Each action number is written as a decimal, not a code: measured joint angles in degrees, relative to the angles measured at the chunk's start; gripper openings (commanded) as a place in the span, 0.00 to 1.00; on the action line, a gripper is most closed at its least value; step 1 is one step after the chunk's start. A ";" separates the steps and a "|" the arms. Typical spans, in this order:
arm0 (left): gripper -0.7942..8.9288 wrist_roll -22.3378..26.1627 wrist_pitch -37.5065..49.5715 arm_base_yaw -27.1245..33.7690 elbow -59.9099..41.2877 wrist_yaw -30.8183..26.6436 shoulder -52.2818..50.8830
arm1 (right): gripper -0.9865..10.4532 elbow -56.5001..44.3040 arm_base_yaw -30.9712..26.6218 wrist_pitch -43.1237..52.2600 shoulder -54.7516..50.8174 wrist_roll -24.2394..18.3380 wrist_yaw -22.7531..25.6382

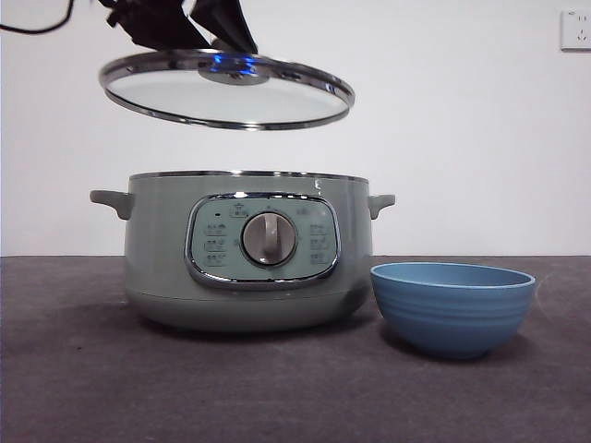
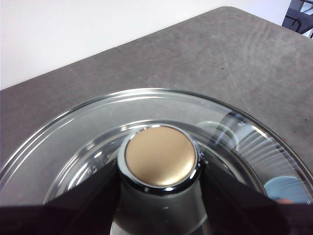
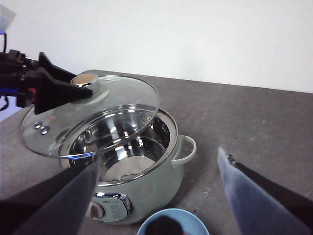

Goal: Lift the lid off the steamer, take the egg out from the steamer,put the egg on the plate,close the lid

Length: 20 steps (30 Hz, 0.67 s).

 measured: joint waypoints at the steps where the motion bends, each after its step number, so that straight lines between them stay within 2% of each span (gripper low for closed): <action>1: 0.07 0.00 0.76 0.00 0.00 0.00 0.61 | 0.45 0.02 0.00 0.02 0.07 0.00 0.00; 20: 0.07 0.00 4.28 0.00 0.00 -0.07 8.46 | 0.45 0.00 0.00 0.00 0.13 0.00 0.00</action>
